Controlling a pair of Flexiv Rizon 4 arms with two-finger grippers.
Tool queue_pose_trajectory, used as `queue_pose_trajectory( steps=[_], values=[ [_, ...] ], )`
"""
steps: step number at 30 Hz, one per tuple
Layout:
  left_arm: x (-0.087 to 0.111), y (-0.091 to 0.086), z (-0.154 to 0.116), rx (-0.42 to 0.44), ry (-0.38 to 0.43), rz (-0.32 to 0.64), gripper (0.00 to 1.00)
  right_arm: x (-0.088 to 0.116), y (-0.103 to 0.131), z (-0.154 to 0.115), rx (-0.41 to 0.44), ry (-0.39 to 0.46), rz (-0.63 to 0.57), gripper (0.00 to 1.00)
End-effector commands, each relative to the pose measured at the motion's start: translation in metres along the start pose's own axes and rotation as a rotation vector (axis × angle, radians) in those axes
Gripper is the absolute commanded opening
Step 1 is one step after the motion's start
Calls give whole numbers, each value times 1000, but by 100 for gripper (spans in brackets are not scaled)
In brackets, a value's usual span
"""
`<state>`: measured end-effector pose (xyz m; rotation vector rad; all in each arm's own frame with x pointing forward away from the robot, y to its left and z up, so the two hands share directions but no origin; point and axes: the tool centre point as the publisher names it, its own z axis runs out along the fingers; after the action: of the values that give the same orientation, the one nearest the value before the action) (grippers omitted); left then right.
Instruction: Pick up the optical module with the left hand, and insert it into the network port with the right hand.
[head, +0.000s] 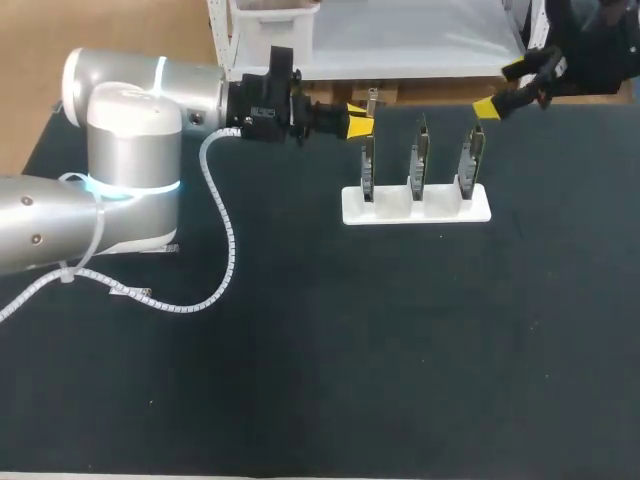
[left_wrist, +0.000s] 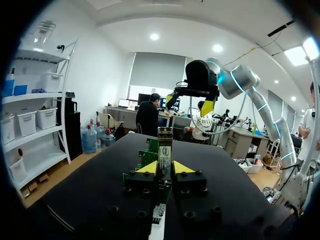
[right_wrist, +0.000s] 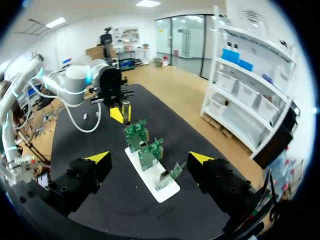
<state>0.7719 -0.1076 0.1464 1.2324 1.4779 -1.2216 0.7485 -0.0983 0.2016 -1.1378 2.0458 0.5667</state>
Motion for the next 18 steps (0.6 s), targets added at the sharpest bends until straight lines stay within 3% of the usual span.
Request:
queue_pose_trajectory(
  steps=[1, 18],
  values=[
    [0, 3, 1, 5, 1, 1, 0, -4, -4, 17, -330, -13, -12, 100],
    [0, 3, 1, 5, 1, 1, 0, -22, 10, 47, -427, -31, -135, 100]
  ],
)
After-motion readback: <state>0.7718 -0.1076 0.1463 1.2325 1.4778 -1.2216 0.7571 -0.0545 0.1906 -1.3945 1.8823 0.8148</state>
